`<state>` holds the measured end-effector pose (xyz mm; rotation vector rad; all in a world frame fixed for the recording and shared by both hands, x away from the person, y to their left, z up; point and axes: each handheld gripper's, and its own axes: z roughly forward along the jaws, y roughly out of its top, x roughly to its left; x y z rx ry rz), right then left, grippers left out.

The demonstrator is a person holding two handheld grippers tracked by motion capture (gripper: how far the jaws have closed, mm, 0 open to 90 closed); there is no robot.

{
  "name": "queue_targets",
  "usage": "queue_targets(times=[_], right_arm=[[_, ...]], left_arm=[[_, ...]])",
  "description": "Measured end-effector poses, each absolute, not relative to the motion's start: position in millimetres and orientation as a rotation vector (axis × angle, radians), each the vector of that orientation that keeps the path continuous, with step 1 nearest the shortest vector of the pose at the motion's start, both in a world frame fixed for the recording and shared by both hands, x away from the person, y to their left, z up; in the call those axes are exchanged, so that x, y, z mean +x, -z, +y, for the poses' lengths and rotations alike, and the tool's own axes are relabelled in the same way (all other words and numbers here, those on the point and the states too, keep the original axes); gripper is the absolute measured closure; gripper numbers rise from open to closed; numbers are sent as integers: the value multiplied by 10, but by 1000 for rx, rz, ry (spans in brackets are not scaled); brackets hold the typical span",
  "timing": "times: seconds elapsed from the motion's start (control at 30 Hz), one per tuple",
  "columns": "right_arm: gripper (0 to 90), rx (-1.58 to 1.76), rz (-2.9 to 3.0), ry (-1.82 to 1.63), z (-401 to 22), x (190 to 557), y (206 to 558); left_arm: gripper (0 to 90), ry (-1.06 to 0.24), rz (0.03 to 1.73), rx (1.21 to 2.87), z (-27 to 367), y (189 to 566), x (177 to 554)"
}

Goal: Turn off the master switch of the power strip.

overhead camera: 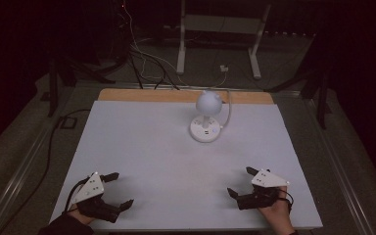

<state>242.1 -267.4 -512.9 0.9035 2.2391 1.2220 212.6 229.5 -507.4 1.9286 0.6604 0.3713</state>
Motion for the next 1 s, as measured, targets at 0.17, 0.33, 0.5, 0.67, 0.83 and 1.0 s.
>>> queue_targets(times=[0.17, 0.33, 0.5, 0.67, 0.83, 1.0], right_arm=[[0, 882, 2234, -1211, -2656, 2394, 5109], [0, 882, 2248, -1196, -2624, 2372, 5106], [0, 895, 2220, -1228, -2630, 2343, 5096], [0, 912, 2229, -1231, -2629, 2345, 5106], [0, 901, 2278, -1227, -2610, 2353, 5100], [0, 912, 2273, -1242, -2590, 2346, 5079]], left_arm=[[2, -375, 659, 1930, 2299, 5082, 2131], [2, -375, 659, 1953, 2282, 5090, 2130], [2, -365, 657, 1938, 2285, 5082, 2126], [3, -372, 641, 1941, 2280, 5083, 2120], [3, -374, 635, 1940, 2279, 5081, 2115], [3, -377, 632, 1944, 2274, 5082, 2115]])
